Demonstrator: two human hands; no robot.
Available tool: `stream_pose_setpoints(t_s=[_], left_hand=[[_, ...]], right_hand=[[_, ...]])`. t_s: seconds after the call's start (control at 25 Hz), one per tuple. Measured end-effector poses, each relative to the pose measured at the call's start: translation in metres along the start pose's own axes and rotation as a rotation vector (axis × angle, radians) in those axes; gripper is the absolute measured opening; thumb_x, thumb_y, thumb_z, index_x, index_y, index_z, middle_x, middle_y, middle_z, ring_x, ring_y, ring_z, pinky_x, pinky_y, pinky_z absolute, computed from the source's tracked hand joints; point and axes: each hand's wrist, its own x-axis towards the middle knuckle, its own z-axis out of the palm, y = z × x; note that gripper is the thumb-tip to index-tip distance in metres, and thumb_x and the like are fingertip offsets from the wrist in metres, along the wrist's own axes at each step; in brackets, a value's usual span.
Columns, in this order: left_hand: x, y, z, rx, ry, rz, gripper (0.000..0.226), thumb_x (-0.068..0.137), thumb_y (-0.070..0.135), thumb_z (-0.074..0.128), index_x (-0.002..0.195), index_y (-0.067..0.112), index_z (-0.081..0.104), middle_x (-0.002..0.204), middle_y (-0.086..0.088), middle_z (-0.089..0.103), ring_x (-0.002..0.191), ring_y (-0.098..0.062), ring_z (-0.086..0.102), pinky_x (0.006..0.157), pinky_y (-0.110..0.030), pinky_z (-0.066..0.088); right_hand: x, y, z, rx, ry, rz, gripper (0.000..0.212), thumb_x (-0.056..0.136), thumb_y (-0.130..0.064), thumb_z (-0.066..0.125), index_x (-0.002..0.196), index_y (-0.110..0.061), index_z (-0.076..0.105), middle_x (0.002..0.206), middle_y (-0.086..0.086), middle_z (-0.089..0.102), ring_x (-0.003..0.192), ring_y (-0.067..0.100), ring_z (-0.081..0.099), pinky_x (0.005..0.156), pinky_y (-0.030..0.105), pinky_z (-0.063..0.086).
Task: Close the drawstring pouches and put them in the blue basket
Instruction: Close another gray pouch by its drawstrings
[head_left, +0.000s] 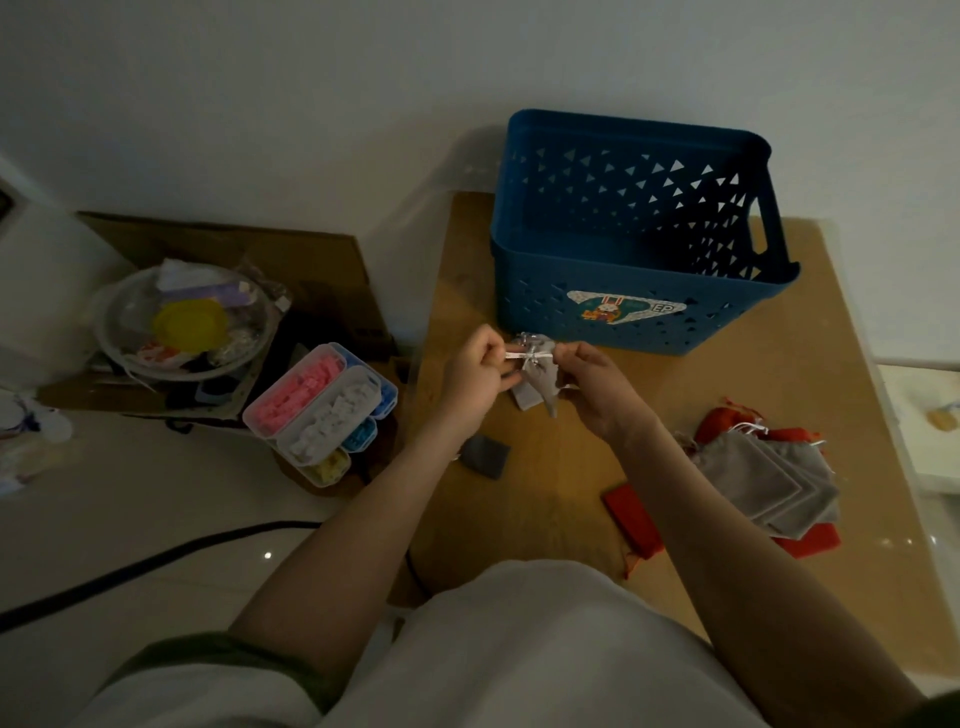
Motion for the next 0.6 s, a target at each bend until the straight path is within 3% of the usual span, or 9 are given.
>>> stream_pose_setpoints(t_s=[0.12,0.28,0.36,0.48,0.6], left_hand=[[0.005,0.011,-0.001,-0.065,-0.018,-0.082,0.018,0.100,0.010,0.040,0.086,0.014,0.051,0.109,-0.011,0.059,0.101,-0.019,0.064,0.083,-0.031,0.056],[0.011,0.011,-0.006,-0.082,-0.118,-0.154,0.018,0.100,0.010,0.041,0.086,0.015,0.052,0.104,-0.009,0.059,0.102,-0.022,0.062,0.085,-0.032,0.054],[0.013,0.005,-0.010,-0.079,-0.175,-0.190,0.016,0.099,0.011,0.042,0.088,0.015,0.053,0.106,-0.011,0.060,0.102,-0.023,0.062,0.086,-0.033,0.053],[0.018,0.000,-0.010,-0.124,-0.163,-0.242,0.013,0.100,0.017,0.043,0.092,0.017,0.055,0.099,-0.006,0.061,0.098,-0.021,0.061,0.088,-0.035,0.052],[0.021,0.001,-0.004,-0.091,-0.123,-0.347,0.016,0.100,0.032,0.042,0.104,0.022,0.053,0.112,-0.003,0.062,0.101,-0.015,0.060,0.088,-0.030,0.049]], right_hand=[[0.004,0.002,-0.006,-0.096,-0.090,-0.039,0.004,0.096,-0.018,0.051,0.092,-0.017,0.053,0.091,0.001,0.059,0.085,0.014,0.057,0.072,0.025,0.046],[0.007,0.008,-0.015,-0.209,-0.219,-0.070,0.025,0.093,-0.016,0.056,0.118,-0.018,0.053,0.111,-0.001,0.057,0.103,0.014,0.055,0.078,0.018,0.047],[0.011,0.015,-0.022,-0.299,-0.289,-0.061,0.021,0.094,-0.014,0.055,0.114,-0.017,0.058,0.114,0.003,0.059,0.106,0.017,0.056,0.086,0.024,0.047],[0.023,0.025,-0.029,-0.437,-0.164,0.000,0.006,0.094,-0.013,0.057,0.095,-0.013,0.063,0.102,0.010,0.060,0.098,0.023,0.055,0.084,0.036,0.044],[0.033,0.034,-0.027,-0.482,0.006,0.039,0.007,0.093,-0.013,0.058,0.089,-0.009,0.062,0.090,0.010,0.059,0.086,0.021,0.052,0.070,0.030,0.040]])
